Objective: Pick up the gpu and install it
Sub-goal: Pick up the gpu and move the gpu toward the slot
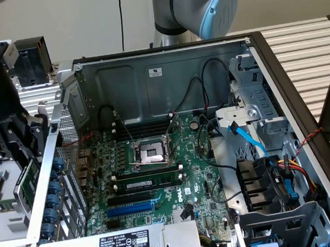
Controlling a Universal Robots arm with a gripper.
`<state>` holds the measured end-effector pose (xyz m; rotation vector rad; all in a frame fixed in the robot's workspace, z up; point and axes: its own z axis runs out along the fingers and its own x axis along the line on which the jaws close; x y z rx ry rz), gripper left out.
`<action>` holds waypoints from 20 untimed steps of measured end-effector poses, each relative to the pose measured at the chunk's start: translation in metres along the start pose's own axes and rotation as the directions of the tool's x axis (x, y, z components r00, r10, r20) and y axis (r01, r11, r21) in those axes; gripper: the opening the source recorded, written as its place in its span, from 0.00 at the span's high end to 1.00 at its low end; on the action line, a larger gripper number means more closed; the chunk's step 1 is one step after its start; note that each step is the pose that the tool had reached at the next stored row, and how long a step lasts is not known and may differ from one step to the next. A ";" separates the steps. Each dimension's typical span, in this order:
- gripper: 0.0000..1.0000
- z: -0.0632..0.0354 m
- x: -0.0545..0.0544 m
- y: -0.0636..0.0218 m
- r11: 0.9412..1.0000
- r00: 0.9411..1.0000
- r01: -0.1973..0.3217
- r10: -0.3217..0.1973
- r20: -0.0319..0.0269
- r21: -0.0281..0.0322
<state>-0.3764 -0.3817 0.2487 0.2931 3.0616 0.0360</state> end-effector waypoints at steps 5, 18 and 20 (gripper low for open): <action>0.57 0.0022 0.000 0.0016 1.000 1.000 -0.013 0.013 -0.003 -0.006; 0.57 0.0096 0.002 0.0056 0.999 0.999 -0.047 0.046 -0.026 -0.018; 0.57 0.0101 0.002 0.0056 0.999 0.998 -0.050 0.050 -0.029 -0.018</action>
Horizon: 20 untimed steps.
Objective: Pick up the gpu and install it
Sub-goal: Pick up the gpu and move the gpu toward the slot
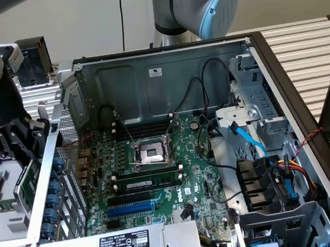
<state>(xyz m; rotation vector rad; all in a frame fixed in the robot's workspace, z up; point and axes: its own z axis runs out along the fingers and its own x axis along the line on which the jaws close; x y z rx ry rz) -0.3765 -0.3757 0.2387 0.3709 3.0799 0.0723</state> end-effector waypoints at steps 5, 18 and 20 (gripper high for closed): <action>0.57 0.0036 0.000 0.0014 1.000 1.000 -0.010 0.010 -0.002 0.001; 0.71 0.0038 0.001 0.0021 1.000 1.000 -0.019 0.019 -0.008 0.003; 0.71 0.0036 0.001 0.0021 1.000 1.000 -0.019 0.019 -0.008 0.003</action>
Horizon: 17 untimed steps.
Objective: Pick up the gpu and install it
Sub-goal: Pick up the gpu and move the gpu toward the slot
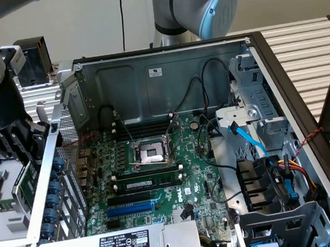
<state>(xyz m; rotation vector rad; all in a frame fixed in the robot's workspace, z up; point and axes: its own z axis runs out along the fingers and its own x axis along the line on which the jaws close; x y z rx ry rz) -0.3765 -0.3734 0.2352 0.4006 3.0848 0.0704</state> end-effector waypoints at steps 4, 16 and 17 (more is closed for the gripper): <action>0.71 -0.0090 0.000 0.0004 1.000 1.000 0.000 0.000 0.000 0.000; 0.71 -0.0435 0.003 0.0009 1.000 1.000 0.000 0.000 0.000 0.000; 0.71 -0.0480 0.004 0.0009 1.000 1.000 0.000 0.000 0.000 0.000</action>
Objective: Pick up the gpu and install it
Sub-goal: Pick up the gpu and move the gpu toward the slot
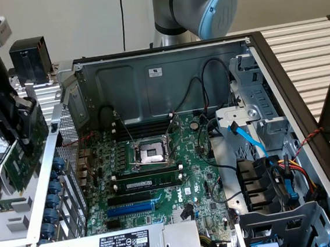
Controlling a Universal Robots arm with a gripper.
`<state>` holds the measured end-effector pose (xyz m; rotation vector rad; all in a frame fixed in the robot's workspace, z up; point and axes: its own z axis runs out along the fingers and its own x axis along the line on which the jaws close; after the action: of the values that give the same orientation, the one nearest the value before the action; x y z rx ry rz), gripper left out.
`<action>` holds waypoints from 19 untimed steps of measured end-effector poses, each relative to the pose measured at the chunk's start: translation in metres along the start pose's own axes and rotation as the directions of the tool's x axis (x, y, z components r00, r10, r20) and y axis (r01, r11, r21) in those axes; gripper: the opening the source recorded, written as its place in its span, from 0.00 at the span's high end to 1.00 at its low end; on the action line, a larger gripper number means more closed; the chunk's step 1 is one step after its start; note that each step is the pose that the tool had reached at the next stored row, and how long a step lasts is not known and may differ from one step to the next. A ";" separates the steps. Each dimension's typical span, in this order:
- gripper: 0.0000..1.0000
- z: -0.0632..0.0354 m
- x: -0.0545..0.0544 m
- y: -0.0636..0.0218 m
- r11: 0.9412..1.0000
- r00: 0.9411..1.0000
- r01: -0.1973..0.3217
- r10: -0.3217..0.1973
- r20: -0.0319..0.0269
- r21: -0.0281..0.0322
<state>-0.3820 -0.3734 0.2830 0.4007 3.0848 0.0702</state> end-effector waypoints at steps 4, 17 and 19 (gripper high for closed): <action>0.71 -0.0184 0.002 0.0003 1.000 1.000 0.000 0.000 0.000 0.000; 0.71 -0.0773 -0.005 0.0010 1.000 1.000 0.000 0.000 -0.001 0.000; 0.71 -0.0864 -0.010 0.0013 1.000 1.000 0.000 0.000 -0.001 0.000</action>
<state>-0.3746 -0.3783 0.3696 0.4008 3.0861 0.0700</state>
